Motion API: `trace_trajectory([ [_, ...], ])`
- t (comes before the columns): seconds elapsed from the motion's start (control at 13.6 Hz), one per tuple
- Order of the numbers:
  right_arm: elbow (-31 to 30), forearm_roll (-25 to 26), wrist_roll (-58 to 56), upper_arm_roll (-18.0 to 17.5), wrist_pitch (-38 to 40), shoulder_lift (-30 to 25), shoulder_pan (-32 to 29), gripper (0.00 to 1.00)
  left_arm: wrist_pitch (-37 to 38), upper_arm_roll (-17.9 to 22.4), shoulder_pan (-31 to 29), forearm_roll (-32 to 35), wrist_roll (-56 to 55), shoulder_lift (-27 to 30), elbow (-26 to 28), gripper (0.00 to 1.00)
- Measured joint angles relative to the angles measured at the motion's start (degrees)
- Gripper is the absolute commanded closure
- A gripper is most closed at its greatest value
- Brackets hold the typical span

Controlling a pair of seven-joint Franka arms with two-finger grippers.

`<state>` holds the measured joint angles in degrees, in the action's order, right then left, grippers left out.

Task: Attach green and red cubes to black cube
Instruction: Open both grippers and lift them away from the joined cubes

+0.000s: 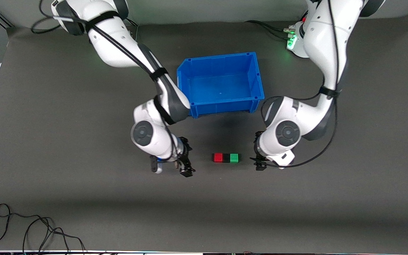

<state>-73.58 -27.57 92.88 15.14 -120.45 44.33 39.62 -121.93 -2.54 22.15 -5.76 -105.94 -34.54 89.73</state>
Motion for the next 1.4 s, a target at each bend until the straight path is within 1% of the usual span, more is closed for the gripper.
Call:
trace_trajectory([
  [0.22, -0.09, 0.63, -11.53, 7.38, 14.87, -5.59, 0.01, 0.0, 9.23, 0.3, -5.34, 0.92, 12.1, 4.82, 0.28, 0.0],
  [0.29, -0.25, 1.68, -15.29, 9.68, 18.53, -7.28, -0.1, 0.0, 11.93, 0.37, -7.71, 1.02, 17.0, 6.69, 0.35, 0.0],
  [0.37, -0.64, 3.8, -18.6, 11.2, 21.29, -9.12, -0.25, 0.0, 14.42, 0.45, -10.1, 1.06, 22.0, 8.63, 0.45, 0.0],
  [0.44, -1.19, 6.67, -21.3, 11.89, 23.14, -11.12, -0.36, 0.0, 16.26, 0.49, -12.31, 1.08, 26.29, 10.39, 0.55, 0.0],
  [0.59, -3.48, 11.95, -25.77, 12.07, 24.87, -16.0, -0.24, 0.0, 19.19, 0.49, -15.45, 1.16, 33.69, 13.35, 0.62, 0.0],
  [0.73, -7.31, 15.26, -31.07, 12.11, 25.08, -21.7, -0.22, 0.0, 23.07, 0.46, -16.26, 3.2, 40.51, 15.75, 0.72, 0.0],
  [0.88, -11.15, 19.1, -36.98, 11.89, 25.11, -27.4, -1.47, 0.0, 27.4, 0.51, -16.42, 4.9, 48.21, 17.71, 0.82, 0.0],
  [0.95, -13.01, 20.93, -40.81, 10.88, 25.13, -30.28, -3.33, 0.0, 28.66, 0.64, -16.92, 5.21, 51.42, 18.75, 0.88, 0.0],
  [1.03, -14.66, 22.59, -44.54, 8.74, 25.14, -33.04, -6.37, 0.0, 29.3, 0.81, -17.67, 5.27, 54.61, 19.91, 0.97, 0.0],
  [1.18, -16.92, 25.57, -51.71, 1.49, 25.38, -37.74, -15.15, 0.0, 29.53, 1.08, -19.16, 5.45, 60.63, 22.59, 1.18, 0.0],
  [1.4, -17.43, 27.96, -63.38, -10.3, 27.27, -41.67, -29.62, 0.0, 31.95, 1.26, -22.0, 5.6, 74.05, 26.09, 1.13, 0.0],
])
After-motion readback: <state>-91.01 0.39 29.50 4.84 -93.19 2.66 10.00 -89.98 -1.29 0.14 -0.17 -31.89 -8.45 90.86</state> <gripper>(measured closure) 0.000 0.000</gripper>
